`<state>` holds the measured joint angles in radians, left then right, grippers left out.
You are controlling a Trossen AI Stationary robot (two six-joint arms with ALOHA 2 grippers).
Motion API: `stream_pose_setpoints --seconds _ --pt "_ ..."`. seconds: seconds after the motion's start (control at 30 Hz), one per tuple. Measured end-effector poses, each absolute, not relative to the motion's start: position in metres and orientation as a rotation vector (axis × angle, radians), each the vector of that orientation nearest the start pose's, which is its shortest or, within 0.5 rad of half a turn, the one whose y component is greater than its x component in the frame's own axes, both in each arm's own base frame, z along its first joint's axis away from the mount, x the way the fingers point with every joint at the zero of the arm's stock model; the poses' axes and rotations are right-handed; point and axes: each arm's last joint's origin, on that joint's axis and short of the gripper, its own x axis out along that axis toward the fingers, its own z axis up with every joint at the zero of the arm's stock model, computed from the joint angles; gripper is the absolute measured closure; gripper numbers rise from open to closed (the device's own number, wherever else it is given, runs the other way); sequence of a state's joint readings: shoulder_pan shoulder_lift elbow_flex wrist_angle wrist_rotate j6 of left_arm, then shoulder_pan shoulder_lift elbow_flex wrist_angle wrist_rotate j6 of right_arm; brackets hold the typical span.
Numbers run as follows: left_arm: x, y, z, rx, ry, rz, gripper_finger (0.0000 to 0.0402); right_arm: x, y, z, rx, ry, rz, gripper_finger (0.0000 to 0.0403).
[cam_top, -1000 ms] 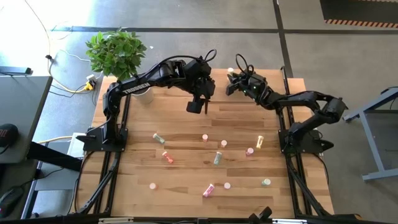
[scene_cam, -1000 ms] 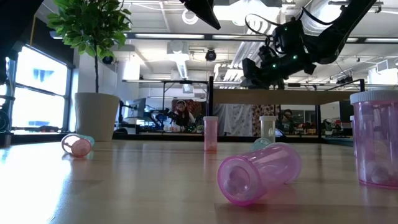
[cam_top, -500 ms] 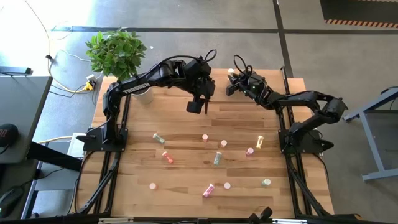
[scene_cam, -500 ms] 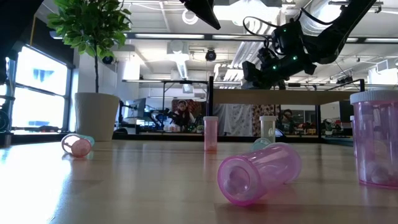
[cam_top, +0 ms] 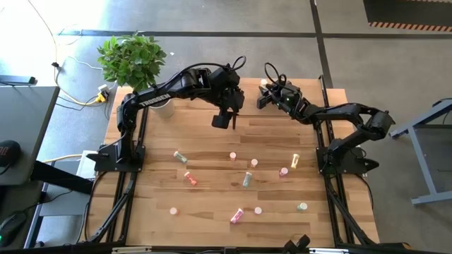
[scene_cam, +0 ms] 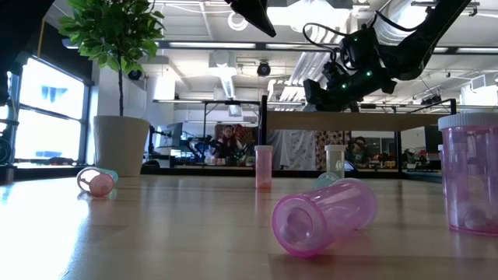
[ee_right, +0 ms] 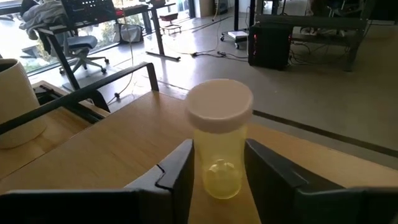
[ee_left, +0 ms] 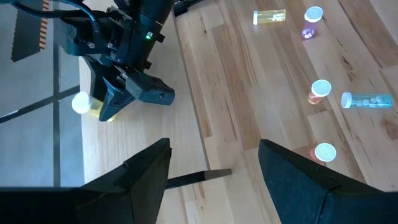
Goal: Pick and place medicine bottles onto shelf by color
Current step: Put the left yellow medicine bottle on the shelf
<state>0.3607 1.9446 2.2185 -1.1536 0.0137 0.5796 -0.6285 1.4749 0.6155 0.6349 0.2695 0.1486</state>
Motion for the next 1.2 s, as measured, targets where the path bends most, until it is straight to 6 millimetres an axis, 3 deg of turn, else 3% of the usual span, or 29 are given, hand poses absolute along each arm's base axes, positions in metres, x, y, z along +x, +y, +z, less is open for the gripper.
stream_pose_setpoints --seconds 1.2 --pt "0.372 0.140 0.399 0.373 0.929 0.063 0.0165 0.221 -0.168 0.224 0.170 0.124 -0.919 0.0260"
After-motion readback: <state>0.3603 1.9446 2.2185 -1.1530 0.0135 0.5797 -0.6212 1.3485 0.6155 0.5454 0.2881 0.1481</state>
